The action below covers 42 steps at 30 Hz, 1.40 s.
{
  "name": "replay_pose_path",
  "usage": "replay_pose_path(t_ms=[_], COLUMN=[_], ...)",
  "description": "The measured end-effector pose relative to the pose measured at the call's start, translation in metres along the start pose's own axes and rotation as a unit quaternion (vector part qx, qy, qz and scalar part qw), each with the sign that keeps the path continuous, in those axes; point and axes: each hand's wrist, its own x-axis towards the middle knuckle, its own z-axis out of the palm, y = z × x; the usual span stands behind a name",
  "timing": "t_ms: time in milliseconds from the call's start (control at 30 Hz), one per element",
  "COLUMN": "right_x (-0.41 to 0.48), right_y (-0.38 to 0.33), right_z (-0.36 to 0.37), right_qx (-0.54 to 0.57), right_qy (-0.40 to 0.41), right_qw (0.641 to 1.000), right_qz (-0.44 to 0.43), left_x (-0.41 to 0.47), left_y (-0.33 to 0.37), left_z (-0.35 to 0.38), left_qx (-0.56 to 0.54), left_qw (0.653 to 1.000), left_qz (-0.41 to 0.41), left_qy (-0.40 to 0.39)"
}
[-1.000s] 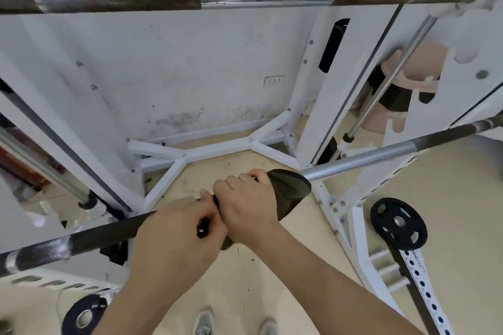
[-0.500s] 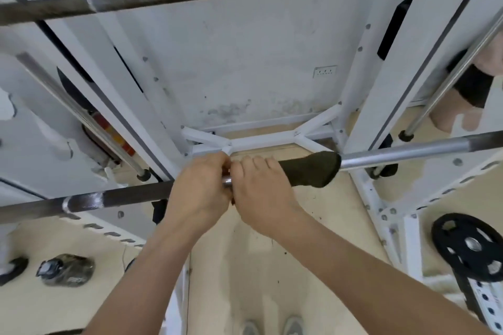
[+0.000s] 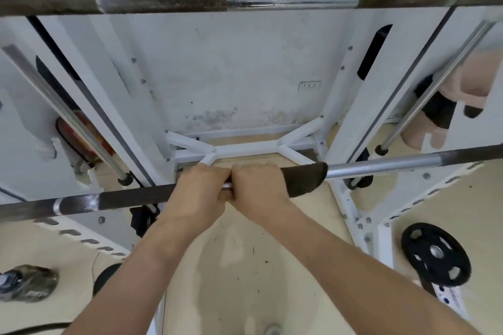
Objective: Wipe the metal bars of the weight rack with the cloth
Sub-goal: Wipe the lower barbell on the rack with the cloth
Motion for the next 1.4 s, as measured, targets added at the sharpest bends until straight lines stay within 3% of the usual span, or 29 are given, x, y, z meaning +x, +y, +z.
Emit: replay_pose_path(t_ms=[100, 200, 300, 400, 500, 633, 733, 900, 1000, 1067, 1167, 1233, 1333, 1400], right_x=[0.004, -0.007, -0.026, -0.04, -0.028, -0.005, 0.0, -0.03, -0.048, -0.059, -0.06, -0.053, -0.024, -0.013], right_y=[-0.013, 0.034, 0.101, 0.136, 0.098, 0.007, 0.0, 0.106, 0.195, 0.242, 0.28, 0.288, 0.286, 0.274], right_z=[0.003, 0.003, 0.001, -0.002, 0.003, 0.011, 0.015, 0.017, 0.012, 0.009, -0.004, -0.021, -0.052, -0.061], right_qx=[-0.002, -0.037, -0.124, -0.11, -0.103, -0.05, -0.047, -0.085, -0.116, -0.112, -0.121, -0.066, 0.032, 0.043], right_qy=[0.035, 0.05, 0.103, 0.1, 0.086, 0.062, 0.073, 0.166, 0.194, 0.187, 0.101, -0.058, -0.304, -0.373], right_qw=[0.999, 0.997, 0.987, 0.982, 0.982, 0.997, 0.996, 0.982, 0.974, 0.975, 0.987, 0.996, 0.951, 0.926], right_qz=[-0.02, -0.042, 0.029, 0.115, 0.135, 0.024, -0.027, -0.022, 0.017, 0.033, 0.042, 0.029, 0.038, 0.022], left_x=[-0.003, -0.002, -0.003, -0.003, -0.003, -0.001, -0.002, 0.001, 0.017, 0.028, 0.05, 0.062, 0.073, 0.078], left_y=[-0.003, -0.004, -0.008, -0.009, -0.008, -0.006, -0.005, 0.023, 0.085, 0.141, 0.191, 0.199, 0.201, 0.204], left_z=[0.004, 0.005, 0.005, 0.01, 0.013, 0.015, 0.015, 0.012, 0.034, 0.06, 0.094, 0.104, 0.106, 0.106], left_qx=[-0.028, -0.016, -0.029, -0.028, -0.025, -0.015, -0.014, 0.003, 0.018, 0.05, 0.123, 0.165, 0.218, 0.245], left_qw=[1.0, 0.999, 0.998, 0.998, 0.997, 0.998, 1.0, 0.999, 0.995, 0.993, 0.992, 0.986, 0.974, 0.967], left_qz=[0.014, 0.038, 0.052, 0.061, 0.062, 0.051, 0.019, -0.02, 0.067, 0.096, 0.039, -0.005, -0.061, -0.072], left_qy=[-0.001, -0.002, 0.011, 0.014, 0.026, 0.022, 0.02, 0.044, 0.072, 0.049, 0.011, 0.01, 0.013, 0.017])
